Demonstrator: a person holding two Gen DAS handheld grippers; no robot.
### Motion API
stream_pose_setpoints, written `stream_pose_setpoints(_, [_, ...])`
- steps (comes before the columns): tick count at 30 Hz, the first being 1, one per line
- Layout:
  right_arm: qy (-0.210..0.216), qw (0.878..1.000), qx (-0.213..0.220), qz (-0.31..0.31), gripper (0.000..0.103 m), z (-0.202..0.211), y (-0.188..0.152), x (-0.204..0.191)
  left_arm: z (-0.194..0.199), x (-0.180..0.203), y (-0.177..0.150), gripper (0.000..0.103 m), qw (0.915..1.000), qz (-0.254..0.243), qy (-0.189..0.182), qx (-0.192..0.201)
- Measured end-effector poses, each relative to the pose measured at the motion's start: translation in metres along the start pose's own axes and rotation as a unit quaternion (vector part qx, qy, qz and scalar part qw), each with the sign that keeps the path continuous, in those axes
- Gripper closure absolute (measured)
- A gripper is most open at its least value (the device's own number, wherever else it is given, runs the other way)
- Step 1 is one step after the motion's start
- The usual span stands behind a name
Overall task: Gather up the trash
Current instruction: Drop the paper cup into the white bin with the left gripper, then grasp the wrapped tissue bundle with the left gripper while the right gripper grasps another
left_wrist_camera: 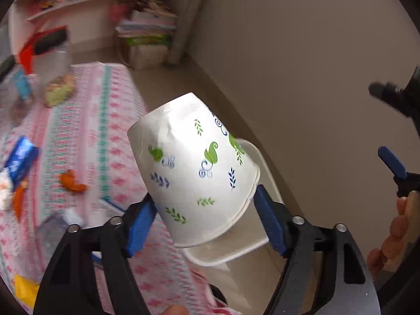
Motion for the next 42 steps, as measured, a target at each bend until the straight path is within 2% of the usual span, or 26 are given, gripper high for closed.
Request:
stream_pose_setpoints(4, [0.009, 1.000, -0.007, -0.008, 0.008, 0.000, 0.000, 0.002, 0.001, 0.001, 0.000, 0.029, 1.0000, -0.004, 0.004, -0.003])
stream_pose_setpoints(10, [0.033, 0.999, -0.024, 0.034, 0.008, -0.003, -0.016, -0.032, 0.037, -0.037, 0.006, 0.026, 0.9975, -0.009, 0.063, 0.029])
stream_pose_setpoints(13, [0.051, 0.995, -0.040, 0.082, 0.008, -0.002, -0.034, -0.064, 0.057, -0.062, 0.006, 0.025, 0.9946, -0.008, 0.095, 0.041])
stream_pose_setpoints(19, [0.070, 0.982, -0.057, 0.165, 0.008, 0.003, -0.071, -0.117, 0.087, -0.135, -0.002, 0.025, 0.9861, 0.027, 0.160, 0.036])
stream_pose_setpoints(28, [0.089, 0.956, -0.086, 0.265, 0.007, 0.005, -0.130, -0.181, 0.138, -0.265, -0.021, 0.025, 0.9611, 0.099, 0.257, 0.017])
stream_pose_setpoints(33, [0.105, 0.940, -0.118, 0.303, 0.007, 0.002, -0.168, -0.212, 0.162, -0.333, -0.031, 0.025, 0.9469, 0.145, 0.287, 0.004])
stream_pose_setpoints(36, [0.114, 0.930, -0.133, 0.324, 0.007, 0.001, -0.189, -0.229, 0.166, -0.367, -0.040, 0.025, 0.9414, 0.180, 0.285, -0.005])
stream_pose_setpoints(40, [0.121, 0.918, -0.148, 0.346, 0.007, 0.000, -0.213, -0.246, 0.159, -0.390, -0.051, 0.026, 0.9412, 0.192, 0.277, -0.024])
stream_pose_setpoints(42, [0.131, 0.909, -0.162, 0.362, 0.007, 0.000, -0.229, -0.258, 0.151, -0.396, -0.055, 0.026, 0.9422, 0.188, 0.275, -0.038])
Point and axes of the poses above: each gripper's, at about its wrist camera, not at the fingertips, and z roughly against the way its jaws point, x to its right, y to its top, the point moved 7 cm from there along -z, roughly the way its jaws point, and after that the axes turned 9 degrees about -y, right-handed, at the moved point
